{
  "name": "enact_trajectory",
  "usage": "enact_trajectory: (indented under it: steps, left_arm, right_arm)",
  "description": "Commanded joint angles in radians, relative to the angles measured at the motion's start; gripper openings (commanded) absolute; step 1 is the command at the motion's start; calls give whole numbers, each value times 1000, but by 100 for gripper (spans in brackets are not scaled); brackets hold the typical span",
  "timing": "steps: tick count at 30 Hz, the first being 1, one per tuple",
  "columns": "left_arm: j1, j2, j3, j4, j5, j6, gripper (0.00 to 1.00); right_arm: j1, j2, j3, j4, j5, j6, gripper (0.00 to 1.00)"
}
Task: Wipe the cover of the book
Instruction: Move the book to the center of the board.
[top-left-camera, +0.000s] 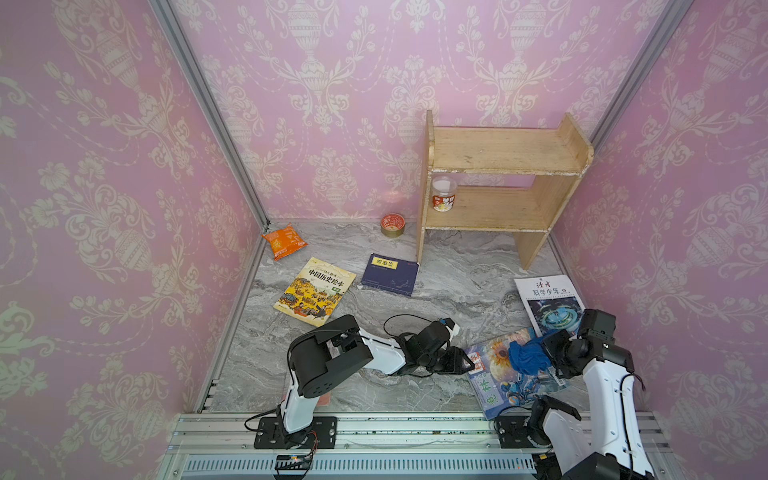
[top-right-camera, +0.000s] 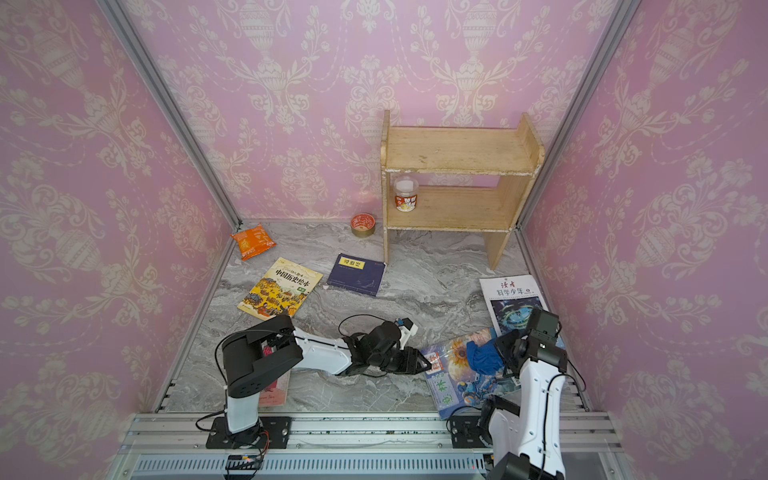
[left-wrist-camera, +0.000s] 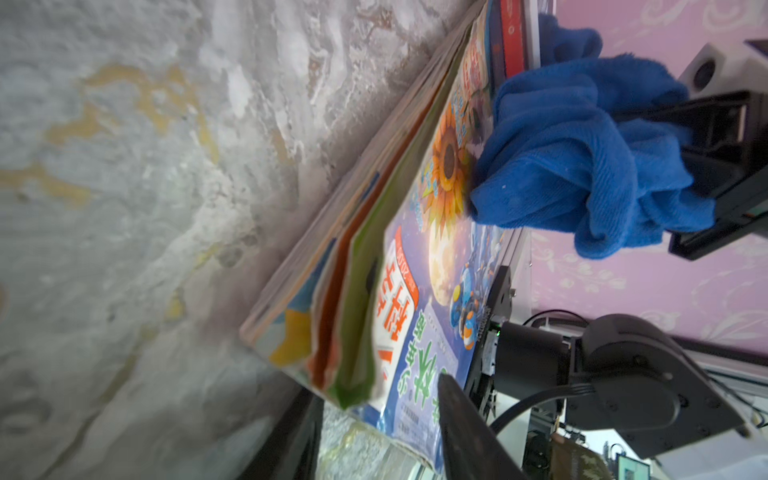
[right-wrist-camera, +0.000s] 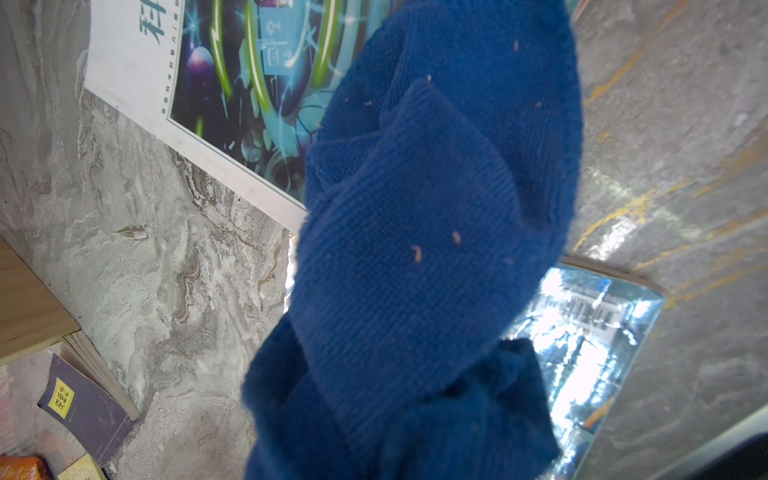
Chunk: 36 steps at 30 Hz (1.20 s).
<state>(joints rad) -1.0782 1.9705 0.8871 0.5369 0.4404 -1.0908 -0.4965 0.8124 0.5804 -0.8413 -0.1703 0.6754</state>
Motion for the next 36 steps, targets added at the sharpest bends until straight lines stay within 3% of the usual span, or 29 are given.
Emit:
enact_trajectory:
  steps: [1,6,16,22,27,30,33,34,36]
  left_arm:
    - [10,59,9,54,13,-51,31]
    - [20,86,51,72,10,-61,1]
    - [81,45,28,74,37,-43,0]
    - [145,-18,1,-11,73,22,0]
    - [232,-132,-14,-282,108,187,0]
    - [289,-220,-15,-534,47,344,0]
    - [348,-286,-16,-709,-32,453,0]
    - [367,-303,-17,-742,-46,474,4]
    - [391,-333,-14,-778,-73,489,38]
  right_arm:
    - [-4,-3,-9,14,-35,-30,0]
    - [-1,-2,-13,23,-53,-37,0]
    - [4,-10,-16,28,-64,-44,0]
    - [7,-12,-12,28,-71,-48,0]
    - [26,-19,-4,24,-57,-51,0]
    - [83,-28,7,27,-11,-43,0]
    - [204,-17,42,25,64,-20,0]
    - [268,-11,61,23,107,-4,0]
    - [392,8,95,20,202,21,0]
